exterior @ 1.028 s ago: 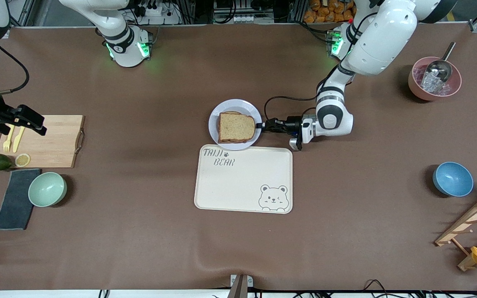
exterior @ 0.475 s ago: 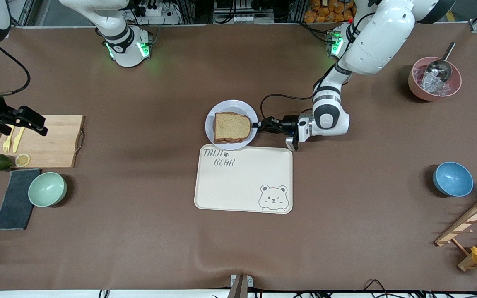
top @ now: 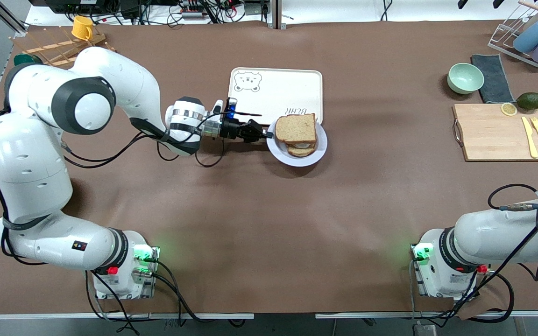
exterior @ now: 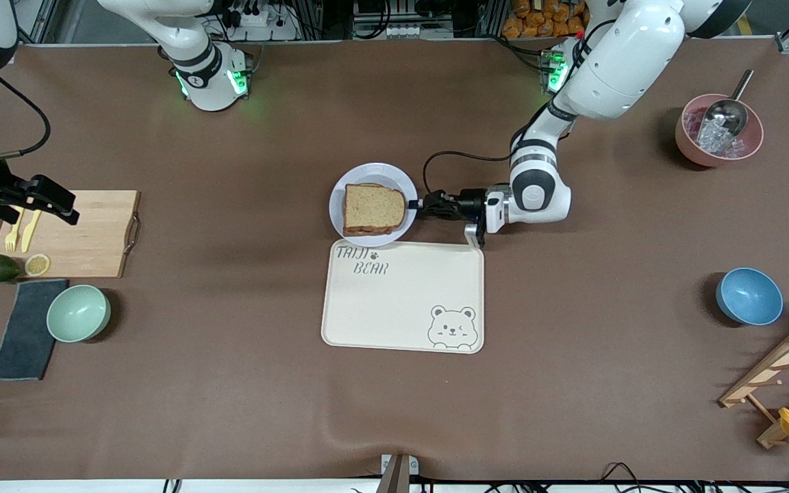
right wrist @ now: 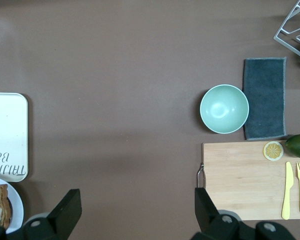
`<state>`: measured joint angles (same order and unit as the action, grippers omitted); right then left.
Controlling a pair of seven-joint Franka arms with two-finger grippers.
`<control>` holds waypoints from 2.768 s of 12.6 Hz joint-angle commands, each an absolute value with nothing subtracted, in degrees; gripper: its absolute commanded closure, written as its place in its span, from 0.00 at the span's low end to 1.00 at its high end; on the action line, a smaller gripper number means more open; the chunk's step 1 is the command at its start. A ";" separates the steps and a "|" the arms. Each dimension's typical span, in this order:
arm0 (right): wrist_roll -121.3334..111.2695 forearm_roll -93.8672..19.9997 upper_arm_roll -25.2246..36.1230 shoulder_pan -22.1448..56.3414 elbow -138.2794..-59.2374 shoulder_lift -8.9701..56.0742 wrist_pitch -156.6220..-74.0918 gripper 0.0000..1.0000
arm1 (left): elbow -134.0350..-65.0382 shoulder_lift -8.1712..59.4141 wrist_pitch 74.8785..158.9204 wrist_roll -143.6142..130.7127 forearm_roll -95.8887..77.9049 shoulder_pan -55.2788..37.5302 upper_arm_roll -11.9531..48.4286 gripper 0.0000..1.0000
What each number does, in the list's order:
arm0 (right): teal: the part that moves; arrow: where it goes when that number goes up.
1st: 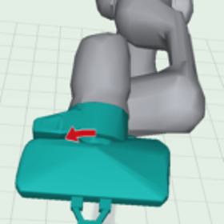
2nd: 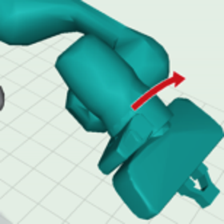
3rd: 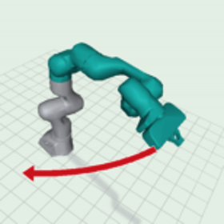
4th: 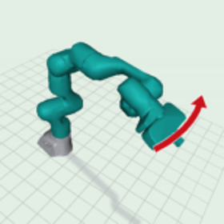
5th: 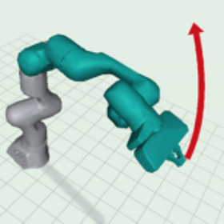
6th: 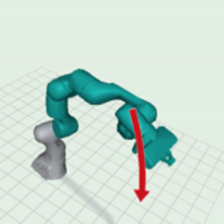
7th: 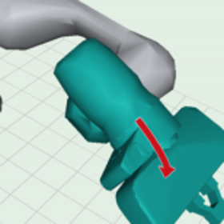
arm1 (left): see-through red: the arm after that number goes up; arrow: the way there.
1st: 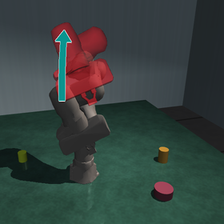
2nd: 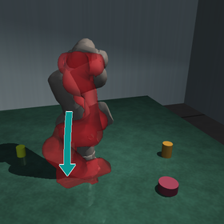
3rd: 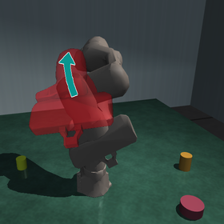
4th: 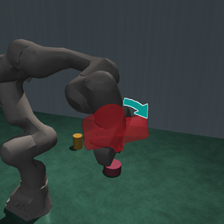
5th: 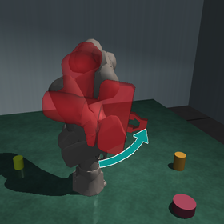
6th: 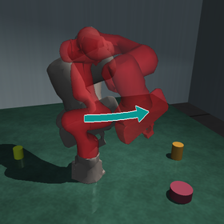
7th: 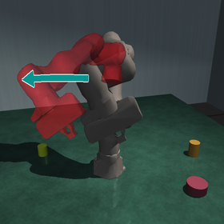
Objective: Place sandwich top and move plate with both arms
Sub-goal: 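Slide the plate with the left gripper onto the bear tray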
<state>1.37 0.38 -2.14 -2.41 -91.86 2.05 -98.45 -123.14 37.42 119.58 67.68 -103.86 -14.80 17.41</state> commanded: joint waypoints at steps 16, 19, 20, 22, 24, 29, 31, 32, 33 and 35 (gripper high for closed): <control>1.41 1.67 -2.81 -4.04 -89.65 2.72 -97.56 0.00 | -108.65 41.21 119.44 63.64 -102.13 -5.36 17.94 1.00; 1.58 1.58 -2.81 -4.13 -89.74 2.81 -97.47 0.00 | -107.49 41.31 119.79 56.98 -100.90 -5.63 15.65 1.00; 1.84 1.58 -2.81 -3.96 -89.74 2.81 -96.69 0.00 | -107.40 41.31 119.79 56.08 -99.59 -5.63 15.47 1.00; 1.85 1.58 -2.73 -3.61 -89.65 2.81 -95.80 0.00 | -106.18 42.79 119.88 56.07 -98.88 -5.71 14.86 1.00; 1.85 1.58 -2.73 -3.52 -89.82 3.07 -95.80 0.00 | -104.07 45.51 119.88 56.25 -97.74 -5.63 14.77 1.00; 1.85 1.58 -2.81 -3.52 -89.82 3.34 -95.10 0.00 | -101.34 49.48 119.88 56.34 -97.73 -5.45 14.77 1.00; 1.93 1.58 -2.81 -3.52 -89.82 3.34 -95.01 0.00 | -101.42 49.75 119.88 56.16 -97.65 -5.36 14.77 1.00; 1.93 1.58 -2.81 -3.52 -89.82 3.34 -95.01 0.00 | -101.43 50.01 119.88 56.16 -97.65 -5.54 14.42 1.00; 1.93 1.58 -2.81 -3.52 -89.82 3.43 -95.01 0.00 | -101.34 50.27 119.88 56.25 -97.65 -6.06 13.72 1.00; 1.93 1.58 -2.81 -3.60 -89.82 3.43 -94.92 0.00 | -101.34 50.36 119.88 56.25 -97.47 -6.06 13.54 0.66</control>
<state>1.39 0.55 -1.96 -2.87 -90.95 2.93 -95.83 -102.42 49.39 120.26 57.39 -98.98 -5.94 13.95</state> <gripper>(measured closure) 0.000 0.916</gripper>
